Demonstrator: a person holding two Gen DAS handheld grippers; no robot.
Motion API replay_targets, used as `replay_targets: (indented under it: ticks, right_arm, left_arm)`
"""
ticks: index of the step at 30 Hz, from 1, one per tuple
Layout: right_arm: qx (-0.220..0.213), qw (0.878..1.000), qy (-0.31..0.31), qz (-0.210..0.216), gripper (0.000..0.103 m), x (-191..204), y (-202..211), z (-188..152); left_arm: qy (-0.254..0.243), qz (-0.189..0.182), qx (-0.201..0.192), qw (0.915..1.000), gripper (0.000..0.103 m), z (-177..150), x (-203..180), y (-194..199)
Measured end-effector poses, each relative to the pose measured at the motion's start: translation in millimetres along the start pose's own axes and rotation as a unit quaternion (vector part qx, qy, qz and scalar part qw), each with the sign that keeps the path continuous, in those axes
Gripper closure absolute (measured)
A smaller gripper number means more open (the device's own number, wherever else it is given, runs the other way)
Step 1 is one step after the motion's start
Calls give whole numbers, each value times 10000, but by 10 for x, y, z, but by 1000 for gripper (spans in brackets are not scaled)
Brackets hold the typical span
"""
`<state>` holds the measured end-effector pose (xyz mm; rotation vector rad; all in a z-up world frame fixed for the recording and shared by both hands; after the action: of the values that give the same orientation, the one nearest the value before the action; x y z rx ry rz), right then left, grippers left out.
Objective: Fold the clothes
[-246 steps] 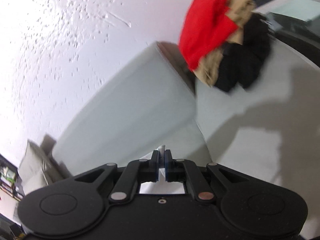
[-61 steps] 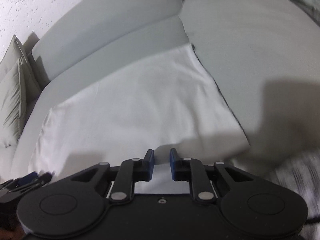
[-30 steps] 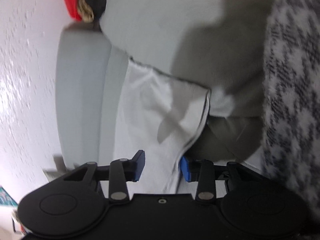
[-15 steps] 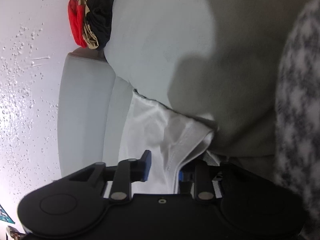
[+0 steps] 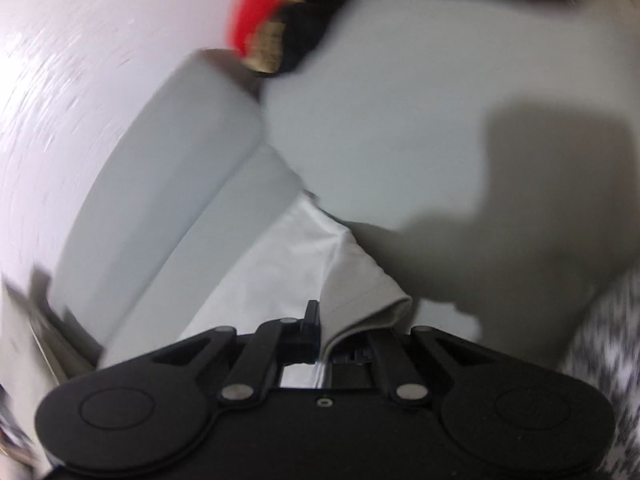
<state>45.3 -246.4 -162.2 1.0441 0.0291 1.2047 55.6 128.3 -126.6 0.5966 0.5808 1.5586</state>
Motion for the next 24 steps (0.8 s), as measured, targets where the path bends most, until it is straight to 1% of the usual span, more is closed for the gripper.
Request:
replay_targets:
  ticks: [2, 3, 4, 5, 8, 10, 13, 15, 16, 17, 18, 20, 23, 24]
  right_arm:
    - [-241, 9977, 636, -13, 100, 353, 86, 36]
    - [-363, 9948, 951, -13, 100, 535, 128, 50]
    - [-477, 9906, 1282, 28, 100, 741, 147, 54]
    - [-582, 9849, 1631, 91, 100, 962, 166, 21]
    - [-827, 9603, 2633, 397, 100, 1625, 219, -199]
    - [-878, 9383, 3276, 680, 100, 2030, 225, -476]
    - [-556, 9055, 4063, 1089, 100, 2449, 93, -1035]
    - [-94, 8836, 4538, 1150, 100, 2593, -162, -1418]
    - [212, 8732, 4742, 1109, 100, 2613, -312, -1606]
    - [512, 8673, 4842, 1034, 100, 2599, -449, -1757]
    - [802, 8625, 4905, 954, 99, 2577, -579, -1893]
    - [1028, 8644, 4844, 871, 99, 2520, -698, -2007]
    - [1040, 8700, 4734, 904, 99, 2475, -704, -1942]
    - [1025, 8738, 4664, 924, 99, 2469, -688, -1890]
  left_arm:
    - [510, -123, -53, 9986, 51, -25, 185, -36]
    - [789, -202, -14, 9967, 53, -68, 261, -70]
    - [1073, -279, 44, 9938, 57, -111, 340, -94]
    - [1327, -324, 20, 9906, 57, -143, 409, -80]
    - [1886, -335, -145, 9814, 56, -196, 558, -20]
    - [2164, -295, -46, 9758, 56, -229, 646, -45]
    - [2482, -282, 27, 9683, 56, -254, 743, -86]
    - [2603, -280, 68, 9651, 55, -266, 792, -107]
    - [2653, -280, 92, 9637, 55, -271, 815, -118]
    - [2675, -279, 107, 9631, 55, -275, 827, -122]
    - [2673, -278, 113, 9632, 55, -278, 830, -120]
    - [2660, -274, 111, 9635, 55, -292, 839, -107]
    - [2638, -283, 83, 9641, 54, -316, 854, -91]
    - [2655, -307, 97, 9636, 54, -318, 852, -100]
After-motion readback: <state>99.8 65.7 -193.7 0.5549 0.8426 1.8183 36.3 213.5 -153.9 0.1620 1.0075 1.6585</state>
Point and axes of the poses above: each gripper's, at about its wrist camera, not at the fingertips, and y roughly against the way its jaws point, x to its left, z to its top, the point moved 4 cm from there along -y, roughly the way its jaws point, and after that the axes turned 4 degrees about -z, right-handed, at the moved point
